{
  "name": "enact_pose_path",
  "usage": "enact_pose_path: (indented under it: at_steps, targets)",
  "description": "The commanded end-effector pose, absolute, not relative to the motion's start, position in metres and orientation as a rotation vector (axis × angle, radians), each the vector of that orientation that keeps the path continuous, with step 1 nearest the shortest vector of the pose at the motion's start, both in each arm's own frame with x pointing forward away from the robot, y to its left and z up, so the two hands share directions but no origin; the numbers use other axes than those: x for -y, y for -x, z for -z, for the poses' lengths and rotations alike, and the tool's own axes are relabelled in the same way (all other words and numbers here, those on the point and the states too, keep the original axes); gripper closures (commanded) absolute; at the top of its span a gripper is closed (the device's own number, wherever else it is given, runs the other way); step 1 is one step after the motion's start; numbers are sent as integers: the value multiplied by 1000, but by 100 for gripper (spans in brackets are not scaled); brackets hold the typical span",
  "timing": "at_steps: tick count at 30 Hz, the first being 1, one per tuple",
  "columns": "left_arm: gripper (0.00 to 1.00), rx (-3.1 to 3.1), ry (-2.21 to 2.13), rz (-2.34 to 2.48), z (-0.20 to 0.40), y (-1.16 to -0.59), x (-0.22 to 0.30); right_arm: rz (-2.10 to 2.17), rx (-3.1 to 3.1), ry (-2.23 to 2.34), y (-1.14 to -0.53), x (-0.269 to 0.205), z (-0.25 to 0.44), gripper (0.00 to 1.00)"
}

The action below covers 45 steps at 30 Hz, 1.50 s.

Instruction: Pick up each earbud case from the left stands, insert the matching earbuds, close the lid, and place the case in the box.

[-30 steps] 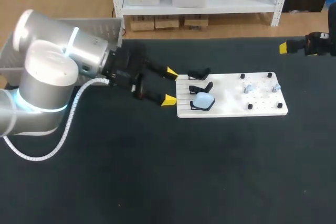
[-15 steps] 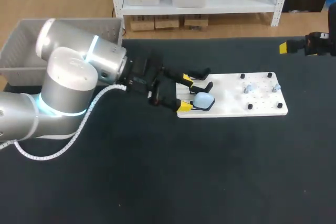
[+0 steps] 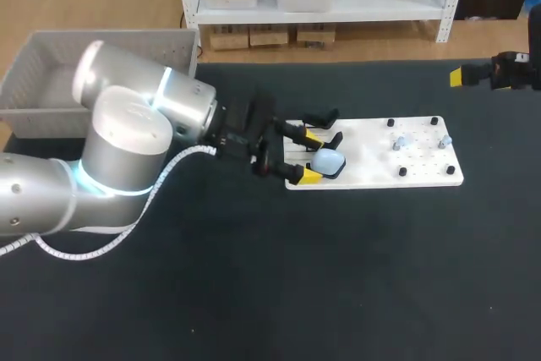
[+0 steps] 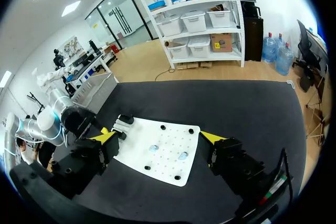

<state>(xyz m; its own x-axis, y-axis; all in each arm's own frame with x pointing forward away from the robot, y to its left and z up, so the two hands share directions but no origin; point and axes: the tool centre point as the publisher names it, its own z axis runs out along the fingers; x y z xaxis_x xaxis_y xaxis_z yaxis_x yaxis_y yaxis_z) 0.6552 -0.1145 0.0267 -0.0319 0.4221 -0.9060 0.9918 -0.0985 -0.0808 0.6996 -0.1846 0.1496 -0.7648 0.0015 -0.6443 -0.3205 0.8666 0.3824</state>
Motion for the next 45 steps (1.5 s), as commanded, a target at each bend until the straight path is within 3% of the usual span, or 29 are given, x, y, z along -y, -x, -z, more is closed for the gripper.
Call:
enact_pose_path:
  at_steps: [1, 15, 22, 27, 45]
  targets:
    - [18, -1512, -1575, 1102, -21, -654, 117, -634, -2372, 230, -699, 185, -150, 0]
    - [16, -1530, -1559, 1103, -13, -656, 116, -634, -2372, 230, -699, 185, -150, 0]
    - [23, -1535, -1556, 1097, -12, -659, 117, -634, -2372, 230, -699, 185, -150, 0]
    - [35, -1534, -1554, 1097, -11, -660, 117, -634, -2372, 230, -699, 185, -150, 0]
    - [45, -1521, -1556, 1102, -9, -666, 121, -634, -2372, 230, -699, 185, -150, 0]
